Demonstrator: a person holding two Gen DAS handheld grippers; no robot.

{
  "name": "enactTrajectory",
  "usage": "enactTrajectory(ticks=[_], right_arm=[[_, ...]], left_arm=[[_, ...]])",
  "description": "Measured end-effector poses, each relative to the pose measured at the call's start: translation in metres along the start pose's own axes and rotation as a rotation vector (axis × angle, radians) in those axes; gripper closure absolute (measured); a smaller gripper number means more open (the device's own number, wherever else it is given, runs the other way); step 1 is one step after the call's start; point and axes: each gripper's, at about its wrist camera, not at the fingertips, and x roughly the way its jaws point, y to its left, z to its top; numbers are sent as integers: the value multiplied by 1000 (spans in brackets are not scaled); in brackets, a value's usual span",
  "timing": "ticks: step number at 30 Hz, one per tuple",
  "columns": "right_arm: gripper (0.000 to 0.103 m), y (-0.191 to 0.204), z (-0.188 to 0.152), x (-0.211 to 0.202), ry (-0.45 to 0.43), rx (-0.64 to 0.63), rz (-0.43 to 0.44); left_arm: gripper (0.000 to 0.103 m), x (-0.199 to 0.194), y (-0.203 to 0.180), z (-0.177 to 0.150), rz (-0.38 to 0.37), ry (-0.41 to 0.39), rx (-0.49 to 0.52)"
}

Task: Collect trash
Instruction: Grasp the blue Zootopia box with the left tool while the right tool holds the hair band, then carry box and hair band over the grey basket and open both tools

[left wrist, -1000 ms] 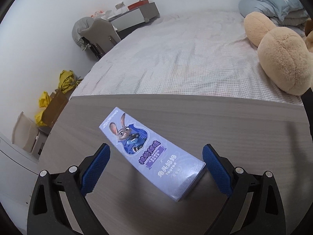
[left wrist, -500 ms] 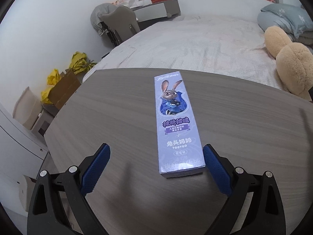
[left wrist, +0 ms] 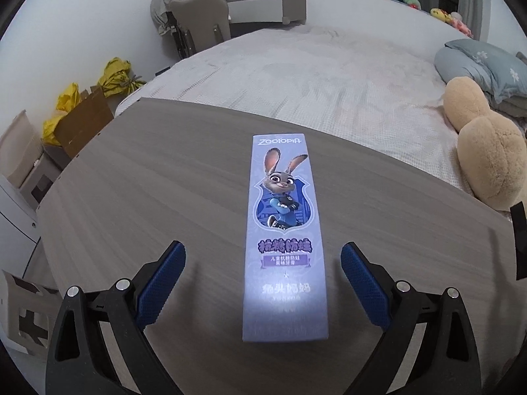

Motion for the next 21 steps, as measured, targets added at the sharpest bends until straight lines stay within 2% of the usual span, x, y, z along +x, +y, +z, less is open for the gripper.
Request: enactTrajectory(ticks=[3, 8, 11, 12, 17, 21], right_arm=[[96, 0, 0, 0, 1, 0, 3], [96, 0, 0, -1, -1, -4, 6], [96, 1, 0, 0, -1, -5, 5], [96, 1, 0, 0, 0, -3, 5], [96, 0, 0, -1, 5, 6, 7], [96, -1, -6, -9, 5, 11, 3]], left_arm=[[13, 9, -1, 5, 8, 6, -6], [28, 18, -2, 8, 4, 26, 2], [49, 17, -2, 8, -52, 26, 1], [60, 16, -3, 8, -64, 27, 5], [60, 5, -2, -1, -154, 38, -5], [60, -14, -5, -14, -166, 21, 16]])
